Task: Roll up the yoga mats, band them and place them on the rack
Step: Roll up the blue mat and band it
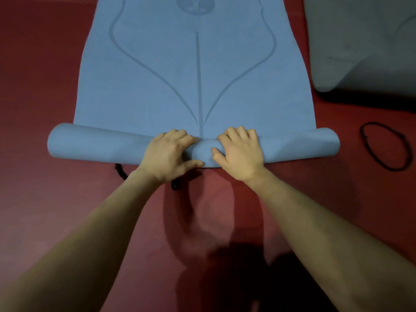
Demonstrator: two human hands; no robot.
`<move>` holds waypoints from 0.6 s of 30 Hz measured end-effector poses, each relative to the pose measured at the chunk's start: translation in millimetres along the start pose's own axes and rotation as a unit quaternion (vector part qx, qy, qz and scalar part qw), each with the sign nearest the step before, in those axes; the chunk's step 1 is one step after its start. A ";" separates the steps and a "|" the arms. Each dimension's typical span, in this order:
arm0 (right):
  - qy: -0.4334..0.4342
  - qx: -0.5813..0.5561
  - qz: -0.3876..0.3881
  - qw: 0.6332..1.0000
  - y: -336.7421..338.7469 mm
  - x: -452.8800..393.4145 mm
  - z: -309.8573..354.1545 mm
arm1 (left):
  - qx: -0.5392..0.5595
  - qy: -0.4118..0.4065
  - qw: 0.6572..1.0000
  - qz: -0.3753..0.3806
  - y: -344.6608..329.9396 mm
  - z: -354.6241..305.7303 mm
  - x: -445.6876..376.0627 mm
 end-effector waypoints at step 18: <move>-0.032 -0.008 -0.067 0.997 7.9 -9.4 -13.2 | -0.056 0.222 0.965 0.127 -14.8 41.5 -44.4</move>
Point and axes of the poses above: each hand's wrist, its own x-axis away from the middle knuckle, its own y-axis out of the back of the hand, z = x × y, the point moved 10 cm from there along -x, towards the middle knuckle, and after that the axes turned 9 degrees about -x, right-handed, at the moved point
